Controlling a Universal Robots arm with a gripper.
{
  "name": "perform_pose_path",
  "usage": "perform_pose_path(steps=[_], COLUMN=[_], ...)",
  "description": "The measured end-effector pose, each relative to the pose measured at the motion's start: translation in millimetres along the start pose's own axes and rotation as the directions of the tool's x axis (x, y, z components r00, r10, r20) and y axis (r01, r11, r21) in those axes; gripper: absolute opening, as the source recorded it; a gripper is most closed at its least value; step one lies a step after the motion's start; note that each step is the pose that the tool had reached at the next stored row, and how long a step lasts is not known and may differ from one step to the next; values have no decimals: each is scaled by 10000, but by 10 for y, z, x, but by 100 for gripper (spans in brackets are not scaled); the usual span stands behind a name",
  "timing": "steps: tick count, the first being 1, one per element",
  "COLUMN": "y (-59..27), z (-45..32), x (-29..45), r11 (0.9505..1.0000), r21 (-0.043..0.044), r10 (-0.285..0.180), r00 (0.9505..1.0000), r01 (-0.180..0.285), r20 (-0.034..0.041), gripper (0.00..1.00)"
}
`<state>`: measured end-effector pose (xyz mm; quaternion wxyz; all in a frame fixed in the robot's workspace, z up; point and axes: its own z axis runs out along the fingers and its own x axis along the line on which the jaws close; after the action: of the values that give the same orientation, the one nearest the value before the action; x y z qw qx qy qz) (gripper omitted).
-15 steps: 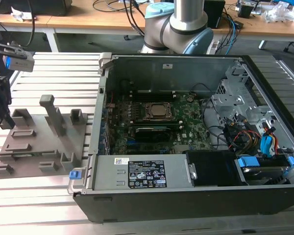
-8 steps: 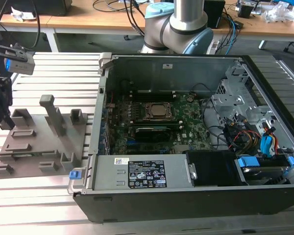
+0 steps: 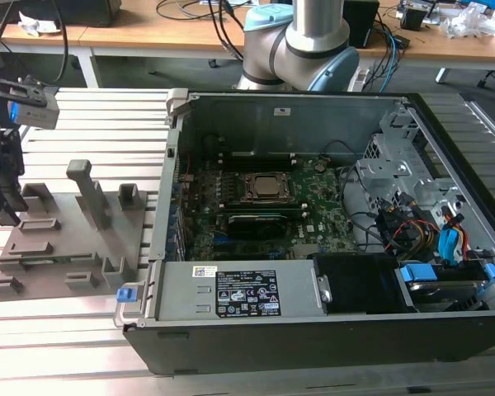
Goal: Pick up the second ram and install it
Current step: 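Pick up the second ram and move it above second insertion slot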
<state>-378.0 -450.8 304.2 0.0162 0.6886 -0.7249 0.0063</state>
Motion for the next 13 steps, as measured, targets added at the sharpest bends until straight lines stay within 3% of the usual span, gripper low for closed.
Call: perform_pose_path(steps=[13], y=[-2], z=[111], x=[-2], r11=[10000], r21=[0], r10=[-2], r00=[10000], r01=[2], r20=[0], gripper=[30])
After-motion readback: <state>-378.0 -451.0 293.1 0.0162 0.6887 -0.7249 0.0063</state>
